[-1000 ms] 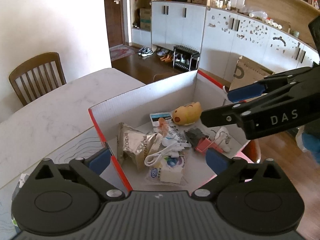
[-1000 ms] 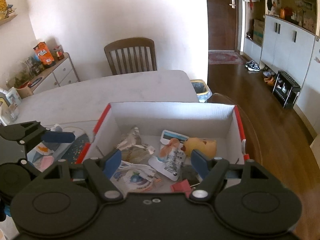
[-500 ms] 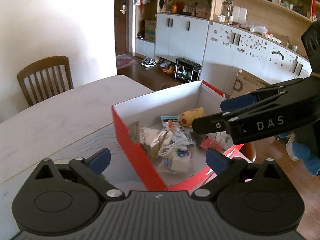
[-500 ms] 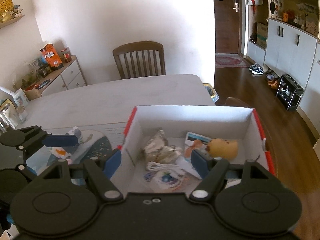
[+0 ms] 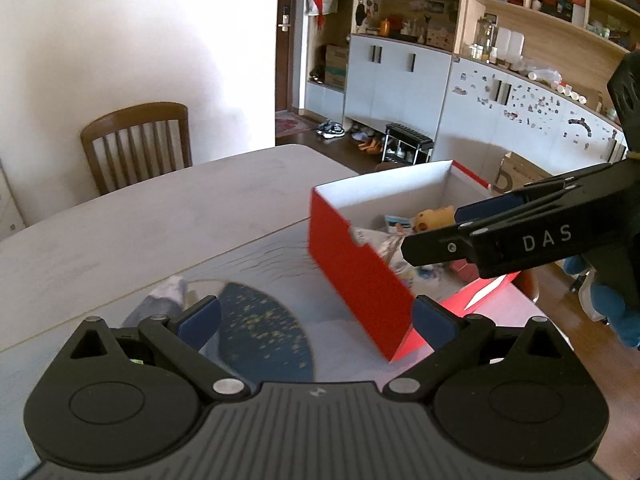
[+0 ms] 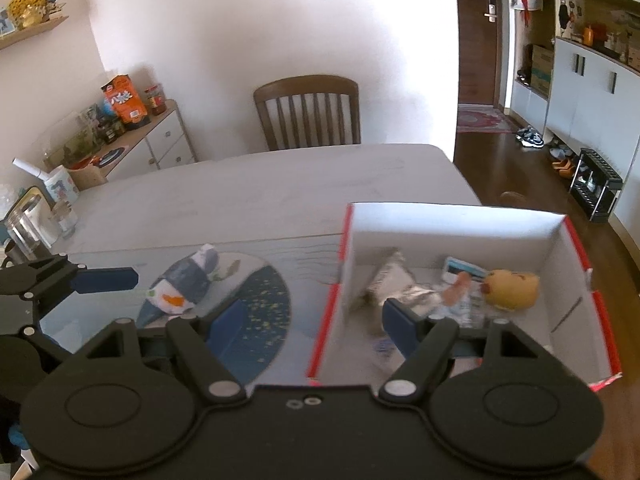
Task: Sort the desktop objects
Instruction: 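Withdraw both tools from the box back toward the table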
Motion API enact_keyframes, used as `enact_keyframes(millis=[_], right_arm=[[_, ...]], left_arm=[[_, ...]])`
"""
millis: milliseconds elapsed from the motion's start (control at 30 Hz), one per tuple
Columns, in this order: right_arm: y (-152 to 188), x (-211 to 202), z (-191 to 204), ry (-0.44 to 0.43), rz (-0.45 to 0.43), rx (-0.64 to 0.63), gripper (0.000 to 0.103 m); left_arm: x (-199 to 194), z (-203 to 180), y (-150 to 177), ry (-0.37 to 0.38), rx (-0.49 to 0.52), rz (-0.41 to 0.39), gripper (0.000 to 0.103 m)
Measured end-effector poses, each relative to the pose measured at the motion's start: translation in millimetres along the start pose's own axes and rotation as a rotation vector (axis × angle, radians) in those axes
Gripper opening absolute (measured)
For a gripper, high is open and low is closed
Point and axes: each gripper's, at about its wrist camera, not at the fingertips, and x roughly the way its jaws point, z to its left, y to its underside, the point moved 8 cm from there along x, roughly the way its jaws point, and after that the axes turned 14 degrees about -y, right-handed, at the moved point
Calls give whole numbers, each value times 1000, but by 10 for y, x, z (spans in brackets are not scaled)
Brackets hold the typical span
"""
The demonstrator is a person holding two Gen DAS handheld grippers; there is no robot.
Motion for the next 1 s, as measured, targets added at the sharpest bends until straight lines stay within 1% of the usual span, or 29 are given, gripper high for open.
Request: enact_keyframes(millis=[367,633,833,1000], right_arm=[[5,395,518,-18,34,-28,77],[87,652,744,-20,62,-24,77],[152,807,877,-17,78,-16,77],[241,957,967,-23,105,-19,77]], left_arm=[[-42,708,216,-45,-56,11,102],[7,1132,286,-84,-62,14,102],[114,1436,300,-120,-68,15,102],[251,1609,314,-141,-68,25,102]])
